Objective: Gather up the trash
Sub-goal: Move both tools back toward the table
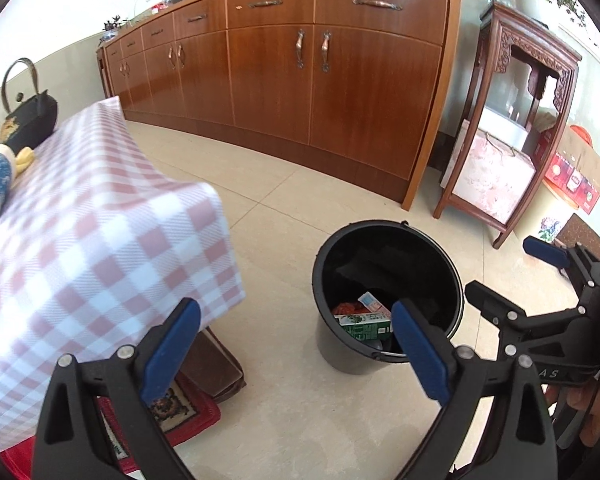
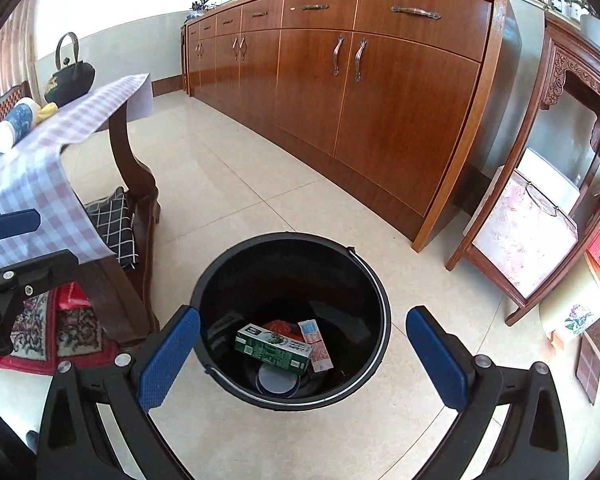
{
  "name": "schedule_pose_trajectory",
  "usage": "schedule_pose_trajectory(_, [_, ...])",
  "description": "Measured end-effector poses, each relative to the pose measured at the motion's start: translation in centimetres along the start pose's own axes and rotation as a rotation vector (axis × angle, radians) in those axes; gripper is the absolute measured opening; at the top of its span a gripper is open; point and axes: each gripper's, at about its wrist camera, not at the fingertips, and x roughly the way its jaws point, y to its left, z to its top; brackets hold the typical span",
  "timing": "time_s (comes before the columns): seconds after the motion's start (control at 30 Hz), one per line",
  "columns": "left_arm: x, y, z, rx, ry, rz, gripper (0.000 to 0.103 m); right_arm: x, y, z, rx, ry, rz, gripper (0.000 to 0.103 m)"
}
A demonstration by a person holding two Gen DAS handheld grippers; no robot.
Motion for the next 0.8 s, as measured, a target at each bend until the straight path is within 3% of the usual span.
schedule_pose_trajectory(0.3, [-4.7, 3.7, -0.9, -0.079, -0.06, 0.06, 0.098, -3.7, 3.8, 1.2, -0.007, -0.089, 0.042, 0.103])
schedule_pose_trajectory(0.8, [-10.8, 10.8, -2.7, -0.22, -0.174, 0.214, 0.101, -6.5, 12.3, 3.6, -0.085, -0.24, 0.231, 0.103])
